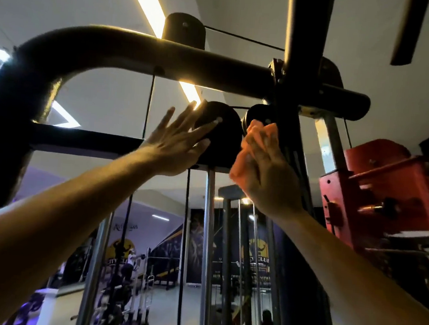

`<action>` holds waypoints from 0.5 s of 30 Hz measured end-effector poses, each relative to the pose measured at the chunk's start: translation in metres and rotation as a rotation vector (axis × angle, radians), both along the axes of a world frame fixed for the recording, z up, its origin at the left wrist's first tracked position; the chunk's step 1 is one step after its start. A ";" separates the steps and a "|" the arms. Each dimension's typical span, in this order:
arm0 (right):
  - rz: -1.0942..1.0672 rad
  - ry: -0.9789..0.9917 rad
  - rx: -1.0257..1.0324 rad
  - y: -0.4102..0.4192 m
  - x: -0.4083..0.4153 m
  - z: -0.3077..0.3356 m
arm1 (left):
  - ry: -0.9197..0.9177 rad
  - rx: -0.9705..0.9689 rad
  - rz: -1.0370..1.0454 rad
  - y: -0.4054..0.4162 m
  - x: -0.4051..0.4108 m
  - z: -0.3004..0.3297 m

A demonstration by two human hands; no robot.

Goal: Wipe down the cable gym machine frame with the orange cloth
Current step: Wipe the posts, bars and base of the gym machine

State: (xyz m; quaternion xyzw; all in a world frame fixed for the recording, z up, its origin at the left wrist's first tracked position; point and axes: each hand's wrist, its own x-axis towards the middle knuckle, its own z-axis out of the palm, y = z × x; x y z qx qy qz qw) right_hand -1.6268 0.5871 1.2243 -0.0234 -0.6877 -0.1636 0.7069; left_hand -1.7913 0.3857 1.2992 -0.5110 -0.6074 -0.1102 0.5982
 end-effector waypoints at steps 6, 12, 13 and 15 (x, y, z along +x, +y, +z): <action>-0.260 -0.063 0.068 0.016 -0.026 -0.027 | 0.078 0.043 0.050 0.023 0.005 -0.013; -0.292 0.003 -0.072 -0.002 -0.023 -0.007 | -0.005 -0.019 -0.006 0.034 0.019 -0.032; -0.242 -0.002 -0.145 -0.011 -0.028 -0.009 | -0.011 -0.023 -0.006 0.036 0.020 -0.033; -0.140 0.004 -0.148 -0.015 -0.025 -0.012 | -0.025 -0.020 -0.030 0.036 0.021 -0.032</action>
